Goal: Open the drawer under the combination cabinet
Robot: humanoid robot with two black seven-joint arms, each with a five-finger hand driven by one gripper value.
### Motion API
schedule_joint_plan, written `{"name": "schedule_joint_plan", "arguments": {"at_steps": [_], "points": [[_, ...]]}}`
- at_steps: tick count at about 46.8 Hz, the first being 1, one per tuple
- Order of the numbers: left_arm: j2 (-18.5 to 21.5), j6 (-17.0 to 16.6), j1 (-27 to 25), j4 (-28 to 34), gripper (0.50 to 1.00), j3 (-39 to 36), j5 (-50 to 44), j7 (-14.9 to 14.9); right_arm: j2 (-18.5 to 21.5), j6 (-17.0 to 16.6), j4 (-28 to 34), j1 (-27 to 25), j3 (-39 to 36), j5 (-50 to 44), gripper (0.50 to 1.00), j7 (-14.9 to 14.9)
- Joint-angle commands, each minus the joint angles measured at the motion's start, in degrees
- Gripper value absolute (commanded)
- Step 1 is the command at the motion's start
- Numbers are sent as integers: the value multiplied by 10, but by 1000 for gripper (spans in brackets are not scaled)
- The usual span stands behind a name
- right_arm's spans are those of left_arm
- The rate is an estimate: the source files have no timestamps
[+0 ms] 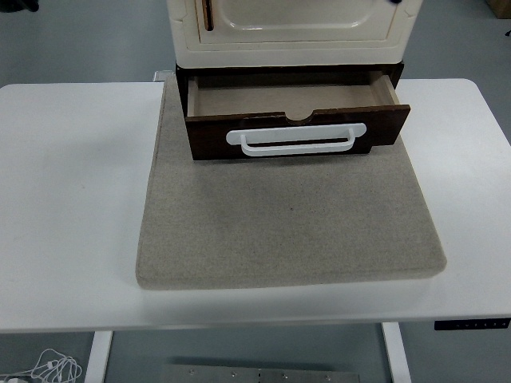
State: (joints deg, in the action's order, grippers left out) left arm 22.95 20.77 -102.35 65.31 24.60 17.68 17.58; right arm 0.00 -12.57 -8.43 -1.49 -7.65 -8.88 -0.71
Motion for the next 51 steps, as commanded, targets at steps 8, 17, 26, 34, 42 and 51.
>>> {"name": "schedule_joint_plan", "arguments": {"at_steps": [8, 17, 26, 34, 42, 51], "points": [[0, -9, 2, -86, 1000, 122, -5, -65, 0, 0, 0, 0, 0, 0, 926, 0], [2, -10, 0, -177, 1000, 173, -5, -119, 0, 0, 0, 0, 0, 0, 926, 0], [15, -11, 1, -264, 1000, 198, -7, -127, 0, 0, 0, 0, 0, 0, 926, 0], [18, -13, 0, -356, 1000, 213, -27, -127, 0, 0, 0, 0, 0, 0, 926, 0], [25, -13, 25, -419, 1000, 207, -105, -134, 0, 0, 0, 0, 0, 0, 926, 0], [25, -14, 72, -462, 1000, 212, -127, -135, 0, 0, 0, 0, 0, 0, 926, 0]]}}
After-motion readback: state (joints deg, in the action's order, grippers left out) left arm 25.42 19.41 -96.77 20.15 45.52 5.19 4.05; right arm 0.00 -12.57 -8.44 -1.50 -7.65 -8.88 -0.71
